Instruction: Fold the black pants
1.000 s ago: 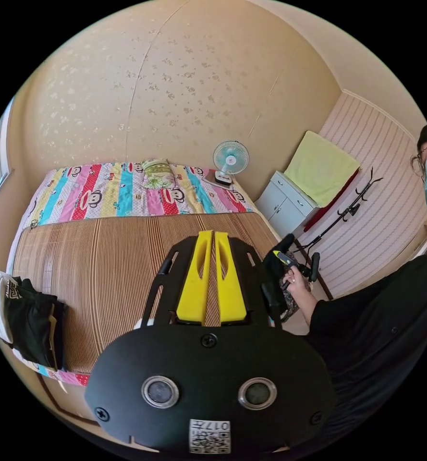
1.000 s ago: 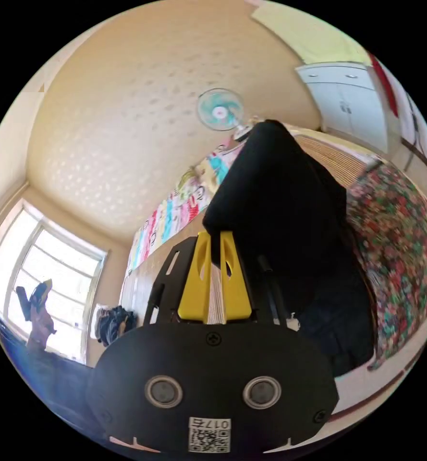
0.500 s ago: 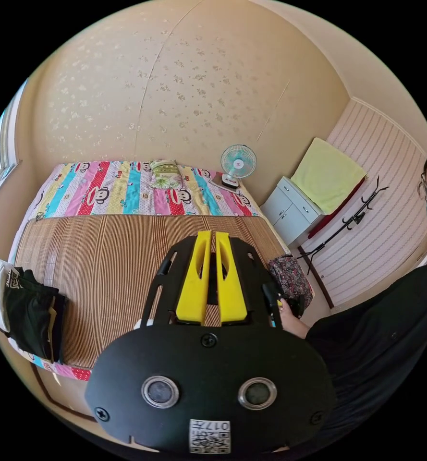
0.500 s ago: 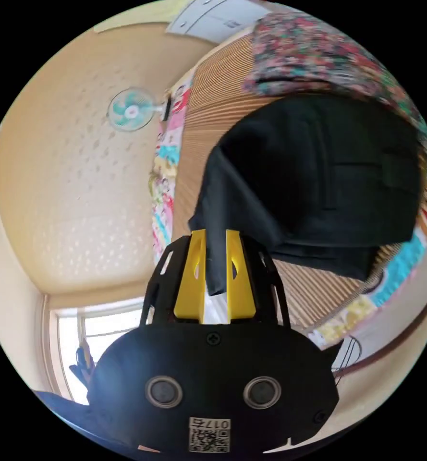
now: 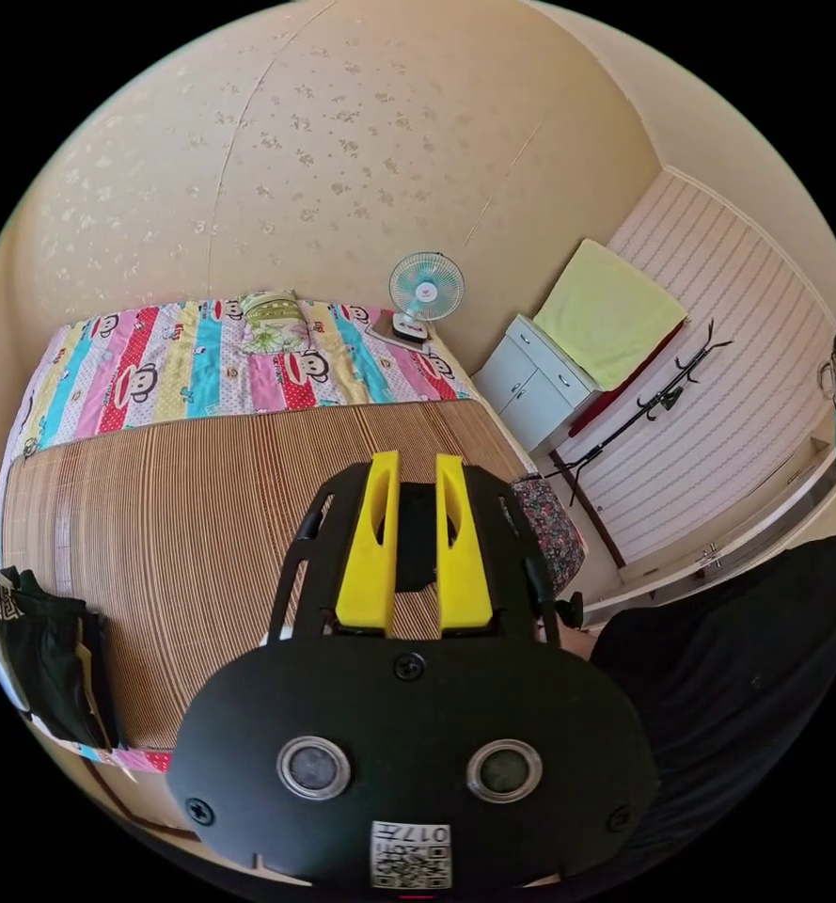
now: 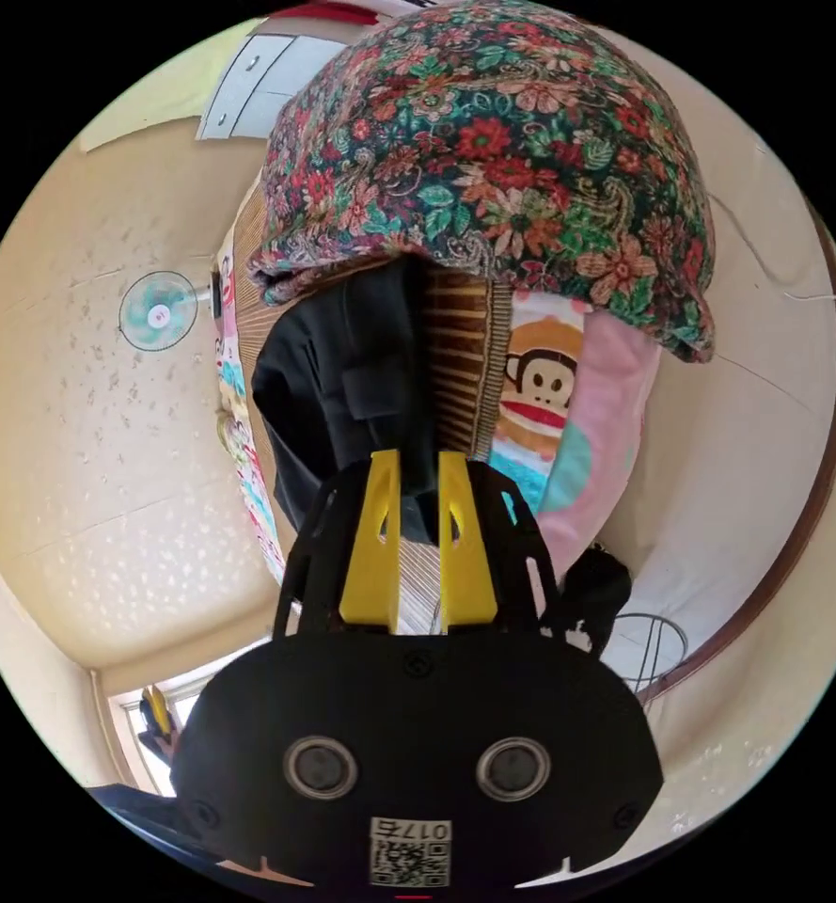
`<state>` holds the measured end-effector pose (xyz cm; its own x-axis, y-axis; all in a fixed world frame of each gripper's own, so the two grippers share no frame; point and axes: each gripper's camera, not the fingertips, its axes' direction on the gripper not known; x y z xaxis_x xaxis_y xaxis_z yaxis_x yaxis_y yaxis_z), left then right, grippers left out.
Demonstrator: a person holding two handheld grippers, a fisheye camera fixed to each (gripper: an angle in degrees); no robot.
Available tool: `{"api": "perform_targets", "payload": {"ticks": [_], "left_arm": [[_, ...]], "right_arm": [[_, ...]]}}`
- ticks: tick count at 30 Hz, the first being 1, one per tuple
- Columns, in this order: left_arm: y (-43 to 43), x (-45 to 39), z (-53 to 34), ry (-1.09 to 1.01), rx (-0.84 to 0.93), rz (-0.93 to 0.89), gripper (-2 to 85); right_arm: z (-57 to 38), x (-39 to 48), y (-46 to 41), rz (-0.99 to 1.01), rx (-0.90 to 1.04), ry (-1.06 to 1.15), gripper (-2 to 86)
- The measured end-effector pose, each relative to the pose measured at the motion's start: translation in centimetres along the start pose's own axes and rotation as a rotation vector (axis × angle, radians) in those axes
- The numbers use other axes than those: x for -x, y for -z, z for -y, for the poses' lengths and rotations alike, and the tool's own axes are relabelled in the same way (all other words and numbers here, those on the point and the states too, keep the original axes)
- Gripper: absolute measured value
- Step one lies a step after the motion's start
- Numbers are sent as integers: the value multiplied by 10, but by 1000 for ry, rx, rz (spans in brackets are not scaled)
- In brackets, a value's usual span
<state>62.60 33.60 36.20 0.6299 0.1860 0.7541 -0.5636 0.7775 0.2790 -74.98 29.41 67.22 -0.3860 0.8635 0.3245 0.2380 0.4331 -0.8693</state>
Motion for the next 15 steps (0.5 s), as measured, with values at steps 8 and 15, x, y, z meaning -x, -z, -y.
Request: {"api": "perform_targets", "payload": {"ticks": [8, 15], "left_arm": [[-26, -30, 8, -195, 109, -4, 65], [-84, -87, 22, -400, 225, -163, 100]], "right_arm": [[-3, 101, 22, 436, -28, 350, 12], [-25, 259, 10, 585, 233, 772, 7]]}}
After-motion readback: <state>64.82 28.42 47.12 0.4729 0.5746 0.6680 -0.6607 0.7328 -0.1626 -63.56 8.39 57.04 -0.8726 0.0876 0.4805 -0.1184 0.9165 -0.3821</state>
